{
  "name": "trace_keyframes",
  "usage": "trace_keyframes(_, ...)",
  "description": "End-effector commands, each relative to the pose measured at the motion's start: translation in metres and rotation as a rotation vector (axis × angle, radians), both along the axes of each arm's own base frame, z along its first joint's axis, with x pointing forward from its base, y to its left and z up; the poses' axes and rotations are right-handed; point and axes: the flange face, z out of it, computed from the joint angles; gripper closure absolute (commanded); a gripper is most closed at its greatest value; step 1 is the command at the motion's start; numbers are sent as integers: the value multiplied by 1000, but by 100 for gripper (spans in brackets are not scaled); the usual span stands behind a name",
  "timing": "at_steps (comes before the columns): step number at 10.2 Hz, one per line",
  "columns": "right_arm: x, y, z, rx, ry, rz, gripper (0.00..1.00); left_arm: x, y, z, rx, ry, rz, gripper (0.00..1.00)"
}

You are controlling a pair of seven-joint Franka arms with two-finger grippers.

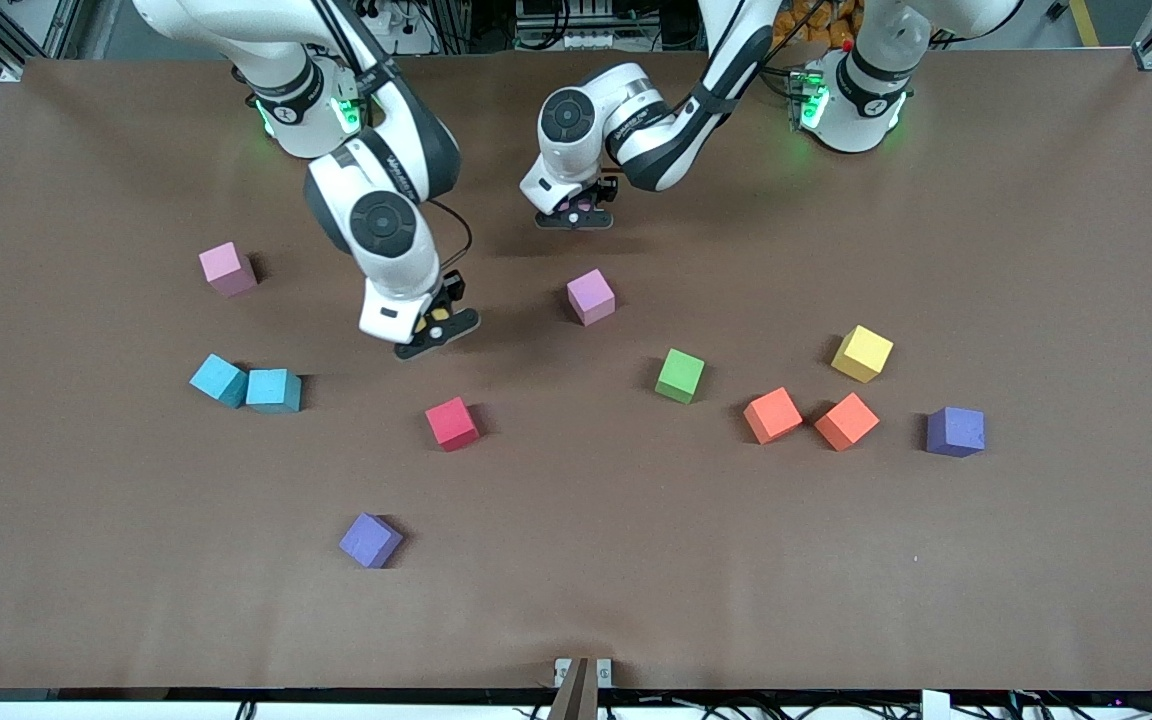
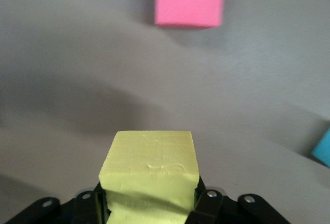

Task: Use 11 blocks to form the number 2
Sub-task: 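Carry the pink cube with the left gripper and set it down mid-table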

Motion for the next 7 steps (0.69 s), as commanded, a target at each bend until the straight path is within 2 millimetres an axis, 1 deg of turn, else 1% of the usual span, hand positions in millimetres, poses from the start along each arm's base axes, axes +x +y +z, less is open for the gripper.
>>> trace_keyframes(1, 10, -14, 1, -1, 1, -36, 100, -3, -6, -16, 30, 23, -1, 91)
trace_keyframes(2, 12, -16, 2, 2, -3, -39, 100, -6, -8, -21, 36, 28, -5, 86)
trace_keyframes(3, 15, -14, 5, 6, -9, -40, 100, -8, -9, -23, 42, 31, 4, 53)
trace_keyframes(4, 15, -13, 6, 8, -12, -40, 100, -7, -13, -23, 45, 28, 32, 1)
trace_keyframes(6, 17, -14, 8, 8, -13, -42, 100, -3, -19, -16, 48, 20, 104, 0)
trace_keyframes(7, 18, -17, 9, 8, -14, -48, 100, -1, -20, -8, 49, 6, 133, 0)
